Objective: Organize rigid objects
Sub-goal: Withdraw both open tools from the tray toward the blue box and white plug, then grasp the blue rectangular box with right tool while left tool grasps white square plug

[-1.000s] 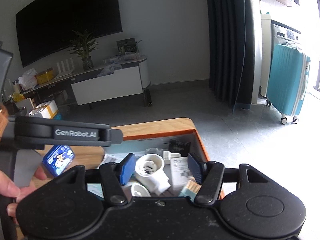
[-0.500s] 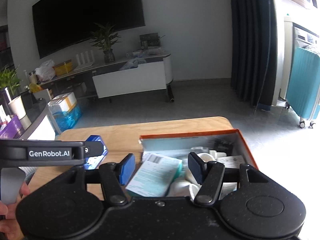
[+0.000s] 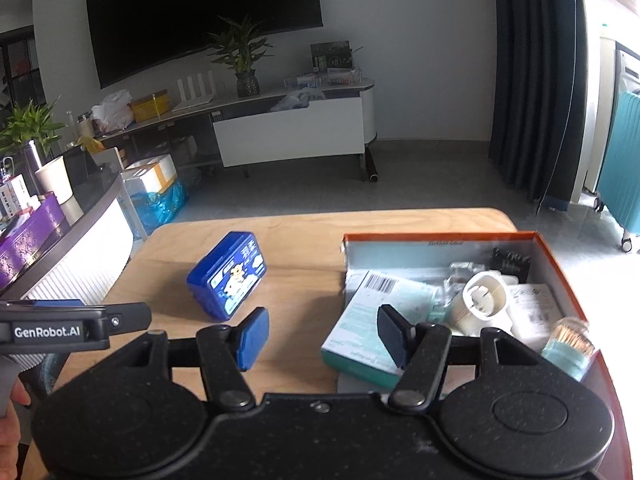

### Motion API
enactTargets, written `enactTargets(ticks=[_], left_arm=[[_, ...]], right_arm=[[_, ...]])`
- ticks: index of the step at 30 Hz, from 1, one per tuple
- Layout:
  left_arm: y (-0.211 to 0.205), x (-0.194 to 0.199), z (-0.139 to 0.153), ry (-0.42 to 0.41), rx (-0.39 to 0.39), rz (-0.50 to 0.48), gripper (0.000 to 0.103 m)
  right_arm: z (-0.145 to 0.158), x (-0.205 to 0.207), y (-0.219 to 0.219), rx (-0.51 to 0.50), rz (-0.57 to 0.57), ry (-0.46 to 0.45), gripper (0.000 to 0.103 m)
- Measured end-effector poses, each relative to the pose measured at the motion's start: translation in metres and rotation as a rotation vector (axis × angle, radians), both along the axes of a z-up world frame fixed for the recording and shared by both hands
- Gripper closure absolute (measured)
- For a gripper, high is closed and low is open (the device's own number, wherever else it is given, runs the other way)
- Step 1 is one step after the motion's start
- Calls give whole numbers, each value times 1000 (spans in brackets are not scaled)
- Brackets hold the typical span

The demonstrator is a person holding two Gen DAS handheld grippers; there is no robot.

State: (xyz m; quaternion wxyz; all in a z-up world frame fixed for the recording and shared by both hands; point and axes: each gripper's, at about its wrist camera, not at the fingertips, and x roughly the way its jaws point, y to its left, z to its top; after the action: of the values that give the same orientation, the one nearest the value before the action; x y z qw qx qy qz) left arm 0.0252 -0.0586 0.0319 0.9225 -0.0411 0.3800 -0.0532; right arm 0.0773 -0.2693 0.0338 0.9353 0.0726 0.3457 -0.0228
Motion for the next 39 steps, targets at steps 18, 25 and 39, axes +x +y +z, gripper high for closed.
enactTargets(ticks=[18, 25, 39], left_arm=[[50, 11, -19, 18, -19, 113, 7], [68, 20, -29, 35, -36, 145, 7], [68, 45, -48, 56, -65, 114, 7]], right_arm=[[-19, 62, 42, 120, 70, 51, 29], [-29, 115, 83, 75, 57, 105, 26], [-61, 124, 12, 392, -79, 130, 63]])
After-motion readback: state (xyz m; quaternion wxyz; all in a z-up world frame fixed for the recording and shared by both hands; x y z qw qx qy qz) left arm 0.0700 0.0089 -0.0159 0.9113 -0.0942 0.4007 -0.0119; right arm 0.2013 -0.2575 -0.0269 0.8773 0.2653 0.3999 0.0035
